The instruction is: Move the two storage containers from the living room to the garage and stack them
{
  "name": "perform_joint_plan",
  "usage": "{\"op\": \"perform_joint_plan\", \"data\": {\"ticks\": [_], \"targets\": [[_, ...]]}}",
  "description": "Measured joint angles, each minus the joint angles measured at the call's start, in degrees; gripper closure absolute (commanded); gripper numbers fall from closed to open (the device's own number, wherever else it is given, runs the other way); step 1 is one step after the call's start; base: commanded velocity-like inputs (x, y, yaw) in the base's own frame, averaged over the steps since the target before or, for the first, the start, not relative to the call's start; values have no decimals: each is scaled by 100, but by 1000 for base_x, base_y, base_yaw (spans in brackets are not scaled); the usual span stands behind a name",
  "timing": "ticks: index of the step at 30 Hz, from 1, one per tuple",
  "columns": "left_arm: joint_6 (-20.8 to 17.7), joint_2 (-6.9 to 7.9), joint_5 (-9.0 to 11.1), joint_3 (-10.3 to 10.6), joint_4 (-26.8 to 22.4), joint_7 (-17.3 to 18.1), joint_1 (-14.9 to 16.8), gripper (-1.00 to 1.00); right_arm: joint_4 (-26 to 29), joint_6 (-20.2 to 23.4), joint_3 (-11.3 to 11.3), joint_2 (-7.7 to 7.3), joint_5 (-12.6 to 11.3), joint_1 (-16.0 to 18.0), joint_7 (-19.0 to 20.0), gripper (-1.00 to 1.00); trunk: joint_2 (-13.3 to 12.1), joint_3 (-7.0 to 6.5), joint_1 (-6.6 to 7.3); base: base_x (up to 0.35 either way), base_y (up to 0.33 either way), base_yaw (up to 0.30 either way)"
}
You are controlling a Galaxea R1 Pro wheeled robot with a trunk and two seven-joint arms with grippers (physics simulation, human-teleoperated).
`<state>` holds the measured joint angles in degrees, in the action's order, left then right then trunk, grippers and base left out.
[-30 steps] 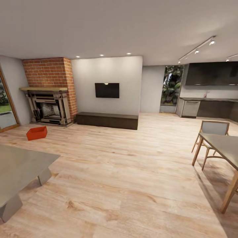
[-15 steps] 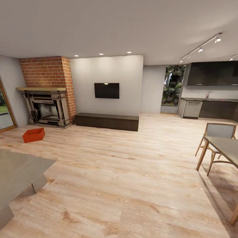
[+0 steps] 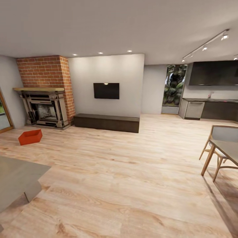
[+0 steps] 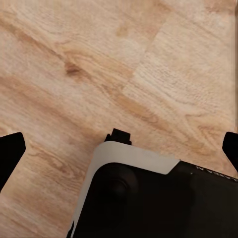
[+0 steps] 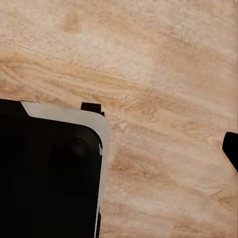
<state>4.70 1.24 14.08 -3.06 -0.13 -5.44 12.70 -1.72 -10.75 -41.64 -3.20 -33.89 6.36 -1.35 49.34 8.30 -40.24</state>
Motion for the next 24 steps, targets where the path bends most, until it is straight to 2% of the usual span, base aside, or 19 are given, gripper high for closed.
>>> {"op": "perform_joint_plan", "data": {"ticks": [24], "targets": [[21, 0, 0, 0, 0, -3, 0, -100, 0, 0, 0, 0, 0, 0, 0, -100, 0, 0, 0, 323, 0, 0]]}}
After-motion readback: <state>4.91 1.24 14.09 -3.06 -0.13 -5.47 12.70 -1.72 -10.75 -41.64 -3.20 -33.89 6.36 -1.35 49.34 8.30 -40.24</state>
